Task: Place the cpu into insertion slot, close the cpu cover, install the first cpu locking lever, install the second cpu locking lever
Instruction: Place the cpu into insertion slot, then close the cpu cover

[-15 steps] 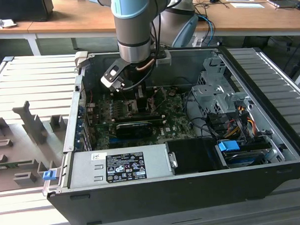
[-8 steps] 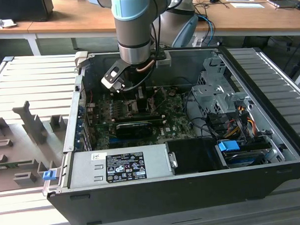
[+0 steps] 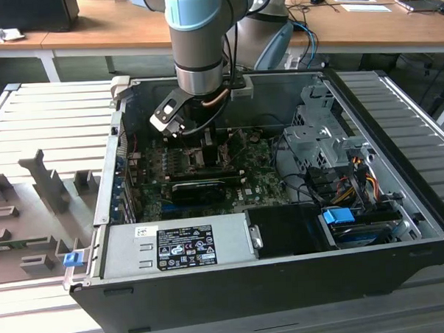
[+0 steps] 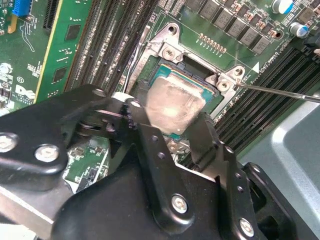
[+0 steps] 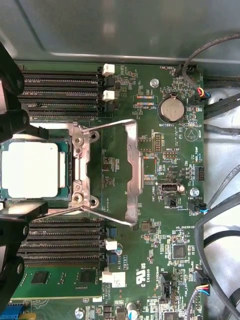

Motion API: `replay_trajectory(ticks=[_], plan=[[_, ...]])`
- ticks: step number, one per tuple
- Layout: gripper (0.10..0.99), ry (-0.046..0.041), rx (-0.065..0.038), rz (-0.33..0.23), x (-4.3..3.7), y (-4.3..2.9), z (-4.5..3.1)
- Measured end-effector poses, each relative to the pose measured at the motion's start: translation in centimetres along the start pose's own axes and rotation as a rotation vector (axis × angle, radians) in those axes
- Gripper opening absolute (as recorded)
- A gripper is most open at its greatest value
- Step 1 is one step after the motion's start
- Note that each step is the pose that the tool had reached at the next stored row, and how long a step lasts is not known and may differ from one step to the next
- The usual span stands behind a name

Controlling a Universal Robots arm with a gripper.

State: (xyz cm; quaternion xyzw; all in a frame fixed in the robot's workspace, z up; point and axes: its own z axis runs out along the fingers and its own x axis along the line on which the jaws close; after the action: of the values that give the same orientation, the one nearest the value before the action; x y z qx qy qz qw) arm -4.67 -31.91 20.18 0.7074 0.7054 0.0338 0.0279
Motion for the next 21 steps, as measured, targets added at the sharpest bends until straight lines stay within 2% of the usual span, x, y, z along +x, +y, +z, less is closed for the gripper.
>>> replay_trajectory(ticks=[1, 3, 4, 5, 6, 7, 16, 18, 19, 21], plan=[[0.604, 0.0, 0.0, 0.0, 0.01, 0.01, 0.0], [0.604, -0.0003, 0.0, 0.0, 0.01, 0.02, -0.07], [0.522, -0.0053, 0.001, -0.001, 0.02, 0.09, -0.74], [0.278, -0.0076, 0.002, -0.001, 0.02, 0.13, -1.02], [0.157, -0.0087, 0.004, -0.001, 0.02, 0.16, -1.2], [0.106, -0.0086, 0.004, -0.001, 0.02, 0.18, -1.32], [0.106, -0.0085, 0.005, -0.001, 0.03, 0.23, -1.85], [0.106, -0.0087, 0.01, -0.001, 0.02, 0.45, -1.86], [0.106, -0.0087, 0.012, -0.001, 0.03, 0.48, -2.1], [0.106, -0.0087, 0.012, -0.001, 0.03, 0.5, -2.29]])
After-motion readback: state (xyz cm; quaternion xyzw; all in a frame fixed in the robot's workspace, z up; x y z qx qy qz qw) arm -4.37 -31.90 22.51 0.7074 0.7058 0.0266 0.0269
